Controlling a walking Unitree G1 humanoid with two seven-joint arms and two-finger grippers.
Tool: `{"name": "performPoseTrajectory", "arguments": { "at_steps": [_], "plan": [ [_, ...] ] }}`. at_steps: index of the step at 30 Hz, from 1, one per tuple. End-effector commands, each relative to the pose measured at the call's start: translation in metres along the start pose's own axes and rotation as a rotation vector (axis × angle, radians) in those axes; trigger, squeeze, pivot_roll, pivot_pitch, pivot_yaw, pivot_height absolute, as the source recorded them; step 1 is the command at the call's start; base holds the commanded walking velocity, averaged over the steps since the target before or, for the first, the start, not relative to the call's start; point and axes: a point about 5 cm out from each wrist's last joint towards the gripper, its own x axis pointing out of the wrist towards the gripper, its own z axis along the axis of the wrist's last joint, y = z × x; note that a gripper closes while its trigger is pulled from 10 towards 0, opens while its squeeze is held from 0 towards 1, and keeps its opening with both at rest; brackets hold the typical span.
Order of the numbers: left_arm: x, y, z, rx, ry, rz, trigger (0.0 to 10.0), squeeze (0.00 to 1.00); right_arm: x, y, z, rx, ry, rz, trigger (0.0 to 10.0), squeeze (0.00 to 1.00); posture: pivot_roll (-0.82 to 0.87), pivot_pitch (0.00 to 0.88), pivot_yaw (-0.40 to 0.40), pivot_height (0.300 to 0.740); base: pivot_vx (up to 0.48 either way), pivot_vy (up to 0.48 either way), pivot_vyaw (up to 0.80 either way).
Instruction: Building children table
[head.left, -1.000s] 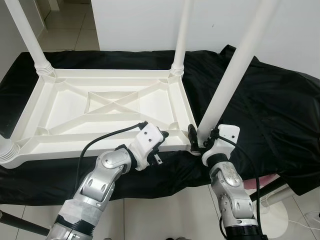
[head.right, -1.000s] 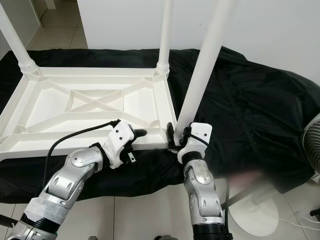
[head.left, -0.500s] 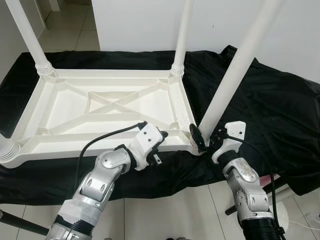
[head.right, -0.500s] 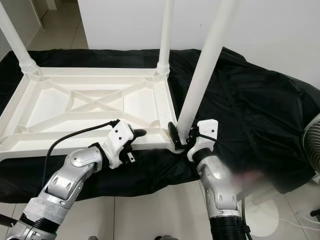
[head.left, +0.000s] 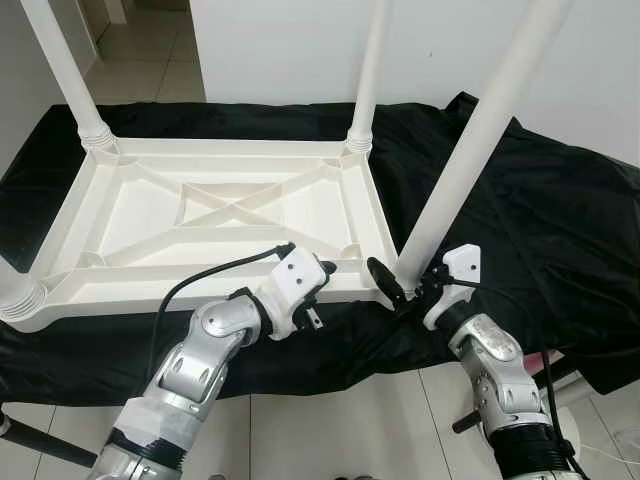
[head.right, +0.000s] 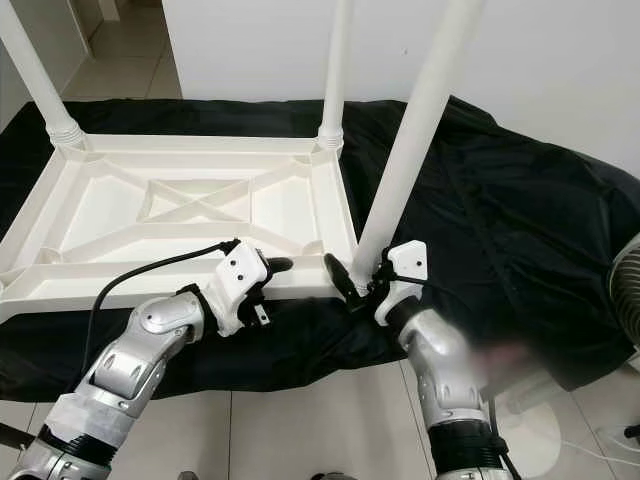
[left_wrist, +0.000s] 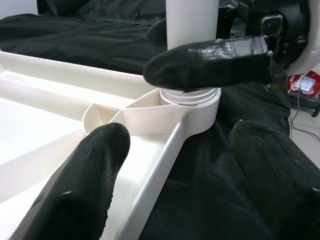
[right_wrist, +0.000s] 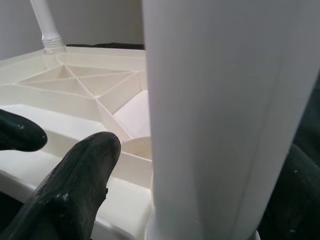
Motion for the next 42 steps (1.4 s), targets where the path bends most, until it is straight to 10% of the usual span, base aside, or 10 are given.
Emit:
{"name": "performPoseTrajectory", "arguments": {
  "at_steps": [1,15,17,28,29,30,42],
  "plan": [
    [0.0,-0.002,-0.004,0.003,0.016,-0.009,10.0,0.0,-0.001,-0.004,-0.004,-0.024,0.02,0.024,10.0,0.0,-0.07,0.055,-0.018,0.74,0.0,0.0,0.0],
    [0.001,-0.008,-0.002,-0.024,0.009,-0.044,10.0,0.0,0.007,-0.012,-0.005,-0.083,0.048,0.089,10.0,0.0,-0.06,0.049,-0.017,0.74,0.0,0.0,0.0],
    [0.001,-0.013,-0.003,-0.028,0.006,-0.081,10.0,0.0,0.009,-0.018,-0.005,-0.104,0.057,0.098,0.0,0.0,-0.07,0.043,-0.017,0.74,0.0,0.0,0.0],
    [0.002,-0.014,-0.004,-0.024,0.01,-0.089,10.0,0.0,0.007,-0.018,-0.008,-0.084,0.06,0.105,0.0,0.0,-0.07,0.036,-0.022,0.74,0.0,0.0,0.0],
    [0.002,-0.014,-0.004,-0.023,0.011,-0.087,10.0,0.0,0.006,-0.017,-0.009,-0.074,0.059,0.095,3.7,0.0,-0.07,0.036,-0.024,0.74,0.0,0.0,0.0],
    [0.002,-0.014,-0.004,-0.023,0.012,-0.085,10.0,0.0,0.006,-0.015,-0.009,-0.055,0.057,0.081,10.0,0.0,-0.07,0.036,-0.024,0.74,0.0,0.0,0.0],
    [0.0,-0.011,-0.005,-0.017,0.02,-0.068,10.0,0.0,0.007,-0.009,-0.01,-0.019,0.073,-0.175,10.0,0.0,-0.07,0.037,-0.031,0.74,0.0,0.0,0.0]
  ]
}}
